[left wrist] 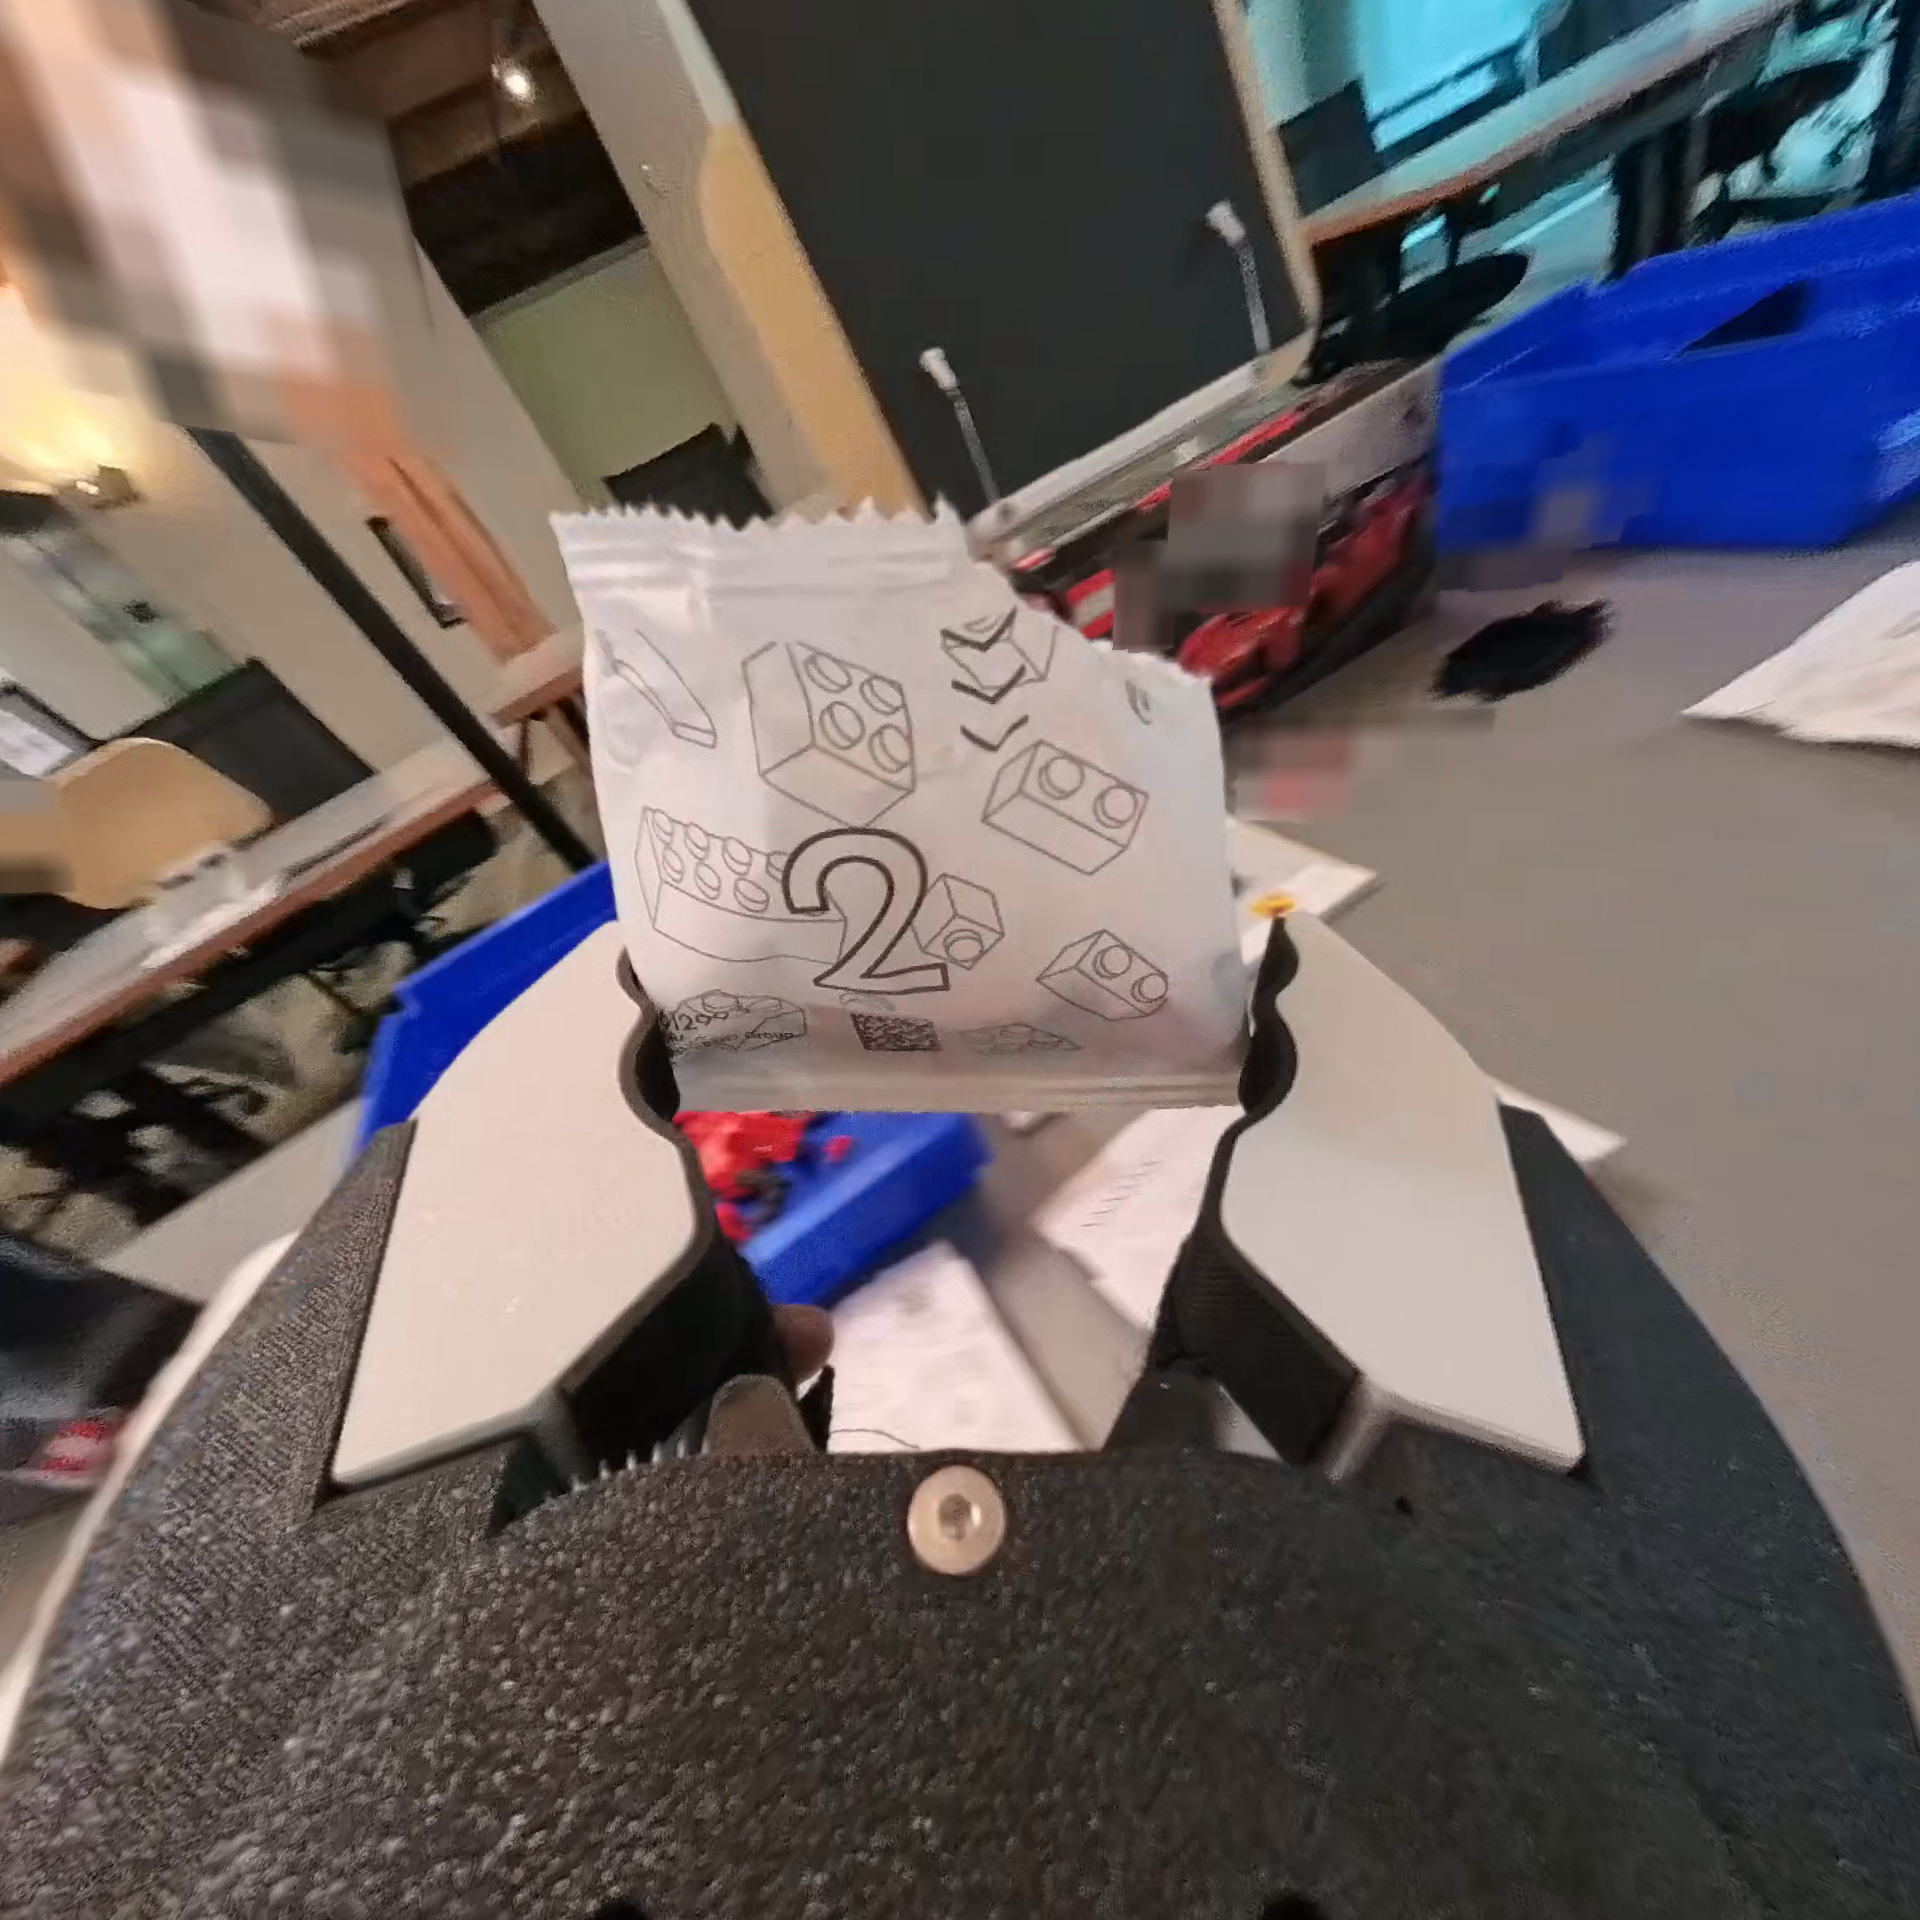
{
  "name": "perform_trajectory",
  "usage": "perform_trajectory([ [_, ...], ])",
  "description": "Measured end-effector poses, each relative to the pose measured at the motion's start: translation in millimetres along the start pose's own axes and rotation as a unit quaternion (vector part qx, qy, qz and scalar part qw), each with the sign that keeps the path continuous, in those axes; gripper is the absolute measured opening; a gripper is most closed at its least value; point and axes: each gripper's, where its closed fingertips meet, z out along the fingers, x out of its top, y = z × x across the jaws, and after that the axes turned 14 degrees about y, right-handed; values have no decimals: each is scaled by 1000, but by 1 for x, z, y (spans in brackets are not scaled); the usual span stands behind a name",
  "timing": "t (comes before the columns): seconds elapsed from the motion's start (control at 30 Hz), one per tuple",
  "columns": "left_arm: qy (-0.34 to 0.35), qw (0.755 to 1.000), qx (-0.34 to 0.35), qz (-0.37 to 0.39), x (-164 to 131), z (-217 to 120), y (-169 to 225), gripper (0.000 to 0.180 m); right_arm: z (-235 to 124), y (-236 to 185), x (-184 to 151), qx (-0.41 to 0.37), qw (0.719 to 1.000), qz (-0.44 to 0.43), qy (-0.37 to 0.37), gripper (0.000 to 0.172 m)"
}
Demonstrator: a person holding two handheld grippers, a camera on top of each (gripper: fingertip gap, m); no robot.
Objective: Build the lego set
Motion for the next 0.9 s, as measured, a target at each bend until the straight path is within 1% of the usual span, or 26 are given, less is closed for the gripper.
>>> perform_trajectory([
  [0.07,14,999,6,39,3,-1,-26,108,-5,3,-7,-12,1000,-3,-4,40],
  [0.13,25,997,5,69,5,-1,-41,108,-9,6,-14,-22,1000,-3,-9,40],
  [0.2,79,989,10,123,18,-1,-50,108,-14,12,-18,-40,999,-2,-6,40],
  [0.23,107,984,17,142,26,-2,-52,108,-16,14,-20,-47,999,-1,-4,39],
  [0.33,160,975,21,156,45,-3,-47,107,-23,22,-30,-66,998,7,-13,39],
  [0.4,162,974,15,158,48,0,-41,107,-28,29,-39,-78,997,20,-21,38],
  [0.43,153,976,14,157,45,3,-41,107,-29,32,-42,-81,996,30,-24,38],
  [0.5,99,982,25,161,30,11,-53,107,-32,36,-48,-85,995,49,-28,38],
  [0.57,5,989,34,144,2,21,-79,107,-36,39,-50,-89,994,53,-30,38],
  [0.6,-45,990,27,133,-14,26,-92,107,-38,41,-51,-93,994,52,-30,38],
  [0.67,-135,983,12,125,-43,35,-115,107,-42,45,-52,-100,993,51,-30,38],
  [0.73,-218,968,-6,126,-70,45,-134,108,-47,49,-54,-106,992,55,-30,38],
  [0.77,-243,961,-15,134,-80,53,-141,107,-50,52,-55,-110,992,56,-29,37],
  [0.8,-289,947,-35,134,-94,57,-146,107,-52,54,-55,-115,991,57,-28,37],
  [0.87,-389,909,-73,132,-125,62,-156,108,-56,58,-55,-122,990,61,-27,37],
  [0.9,-437,886,-99,117,-140,62,-157,108,-58,59,-55,-124,990,62,-26,37],
])
